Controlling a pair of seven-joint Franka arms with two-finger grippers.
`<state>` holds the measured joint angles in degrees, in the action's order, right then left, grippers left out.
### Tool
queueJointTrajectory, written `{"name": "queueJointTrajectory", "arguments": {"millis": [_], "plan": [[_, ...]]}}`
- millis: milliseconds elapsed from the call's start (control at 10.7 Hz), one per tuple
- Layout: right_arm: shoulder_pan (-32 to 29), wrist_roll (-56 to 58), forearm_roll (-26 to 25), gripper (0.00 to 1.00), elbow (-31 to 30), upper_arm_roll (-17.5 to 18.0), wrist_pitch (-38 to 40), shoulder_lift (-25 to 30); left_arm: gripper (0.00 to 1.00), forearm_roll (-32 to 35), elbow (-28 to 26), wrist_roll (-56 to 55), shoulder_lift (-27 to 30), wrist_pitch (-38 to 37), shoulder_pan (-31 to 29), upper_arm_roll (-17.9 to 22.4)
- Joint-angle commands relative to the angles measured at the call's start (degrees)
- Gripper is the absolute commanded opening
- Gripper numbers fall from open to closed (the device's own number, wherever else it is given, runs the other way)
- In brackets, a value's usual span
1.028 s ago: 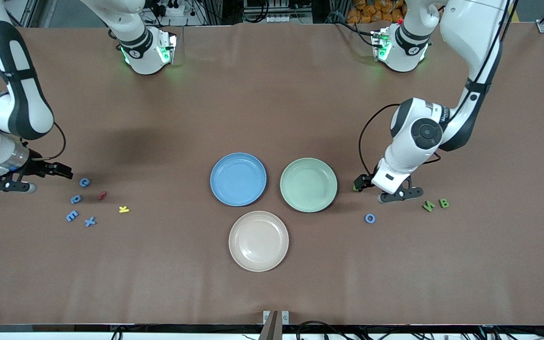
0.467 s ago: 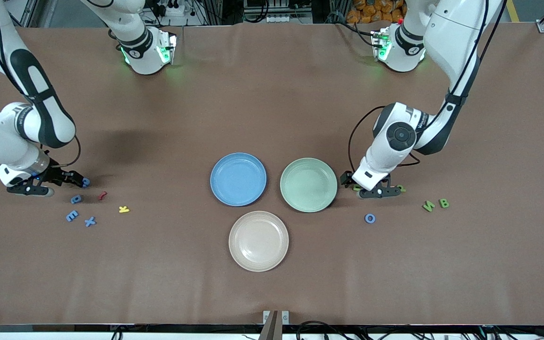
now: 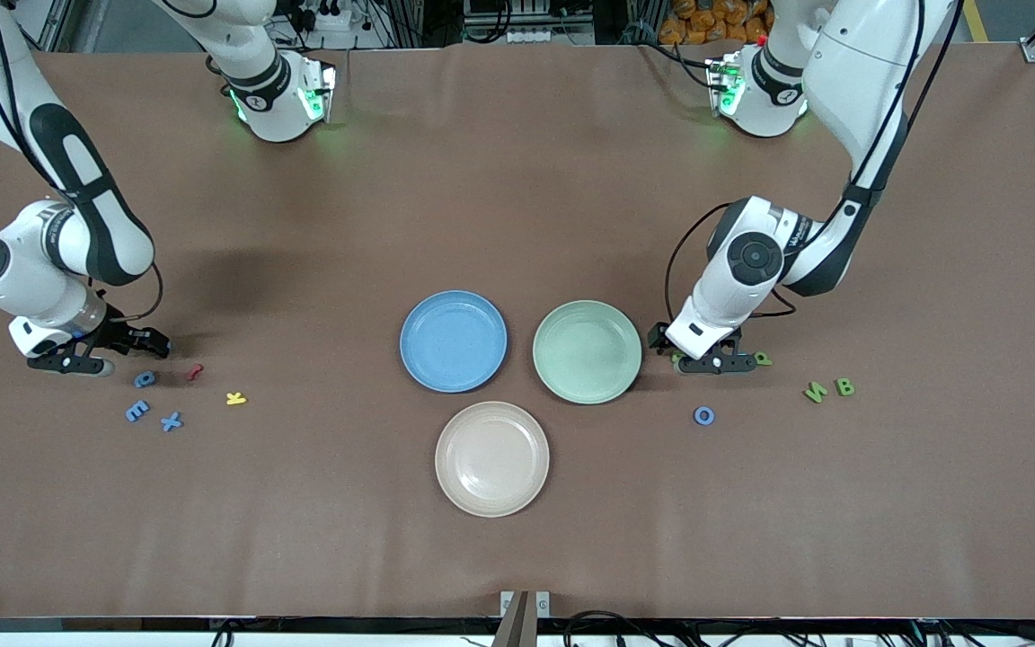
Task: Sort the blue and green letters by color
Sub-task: 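Grasp a green letter with the left gripper while the right gripper grasps a blue letter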
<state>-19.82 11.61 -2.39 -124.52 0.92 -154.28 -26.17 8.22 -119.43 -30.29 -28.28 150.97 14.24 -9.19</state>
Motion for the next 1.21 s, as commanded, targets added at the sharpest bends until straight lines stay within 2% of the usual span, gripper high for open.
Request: {"name": "queueJointTrajectory", "arguments": {"millis": [0, 187, 280, 374, 467, 561, 654, 748, 841, 1121], "plan": [[0.4, -1.9, 0.2, 0.81, -2.4, 0.0, -0.7, 0.9, 1.0, 1.6, -0.1, 0.1, -1.5, 2.7, -0.2, 0.2], [0.5, -1.9, 0.2, 0.78, -3.1, -0.5, -2.0, 0.7, 1.0, 1.8, 0.2, 0.1, -2.5, 3.5, -0.4, 0.2], [0.5, -1.9, 0.2, 0.73, -3.1, -0.5, -2.2, 0.6, 1.0, 1.8, 0.2, 0.1, -3.1, 4.6, -0.4, 0.2], [0.5, -1.9, 0.2, 0.57, -3.1, -0.5, -2.2, 0.6, 1.0, 1.8, 0.2, 0.1, -3.1, 4.7, -0.4, 0.2], [0.5, -1.9, 0.2, 0.42, -3.1, -0.5, -2.2, 0.5, 0.78, 1.8, 0.2, 0.1, -3.0, 4.8, -0.4, 0.3], [0.6, -1.9, 0.2, 0.26, -3.1, -0.5, -2.1, 0.6, 0.52, 1.9, 0.2, 0.1, -3.1, 4.8, -0.3, 0.3], [0.7, -1.9, 0.2, 0.12, -3.1, -0.5, -1.8, 0.9, 0.36, 1.9, 0.0, 0.1, -3.1, 4.9, -0.1, 0.3], [1.2, -1.9, 0.2, 0.0, -3.0, -0.5, -1.1, 1.5, 0.25, 3.5, -0.1, 0.1, -3.0, 4.9, -0.1, 0.3], [1.7, -2.4, 0.2, 0.0, -2.9, -0.5, 0.8, 3.2, 0.24, 4.9, -0.2, -0.3, -3.1, 5.0, -0.1, 0.3], [6.4, -12.1, 0.3, 0.0, -0.4, 0.0, 14.3, 9.5, 0.22, 6.0, -0.2, -0.5, -3.1, 5.7, 0.0, 0.4]]}}
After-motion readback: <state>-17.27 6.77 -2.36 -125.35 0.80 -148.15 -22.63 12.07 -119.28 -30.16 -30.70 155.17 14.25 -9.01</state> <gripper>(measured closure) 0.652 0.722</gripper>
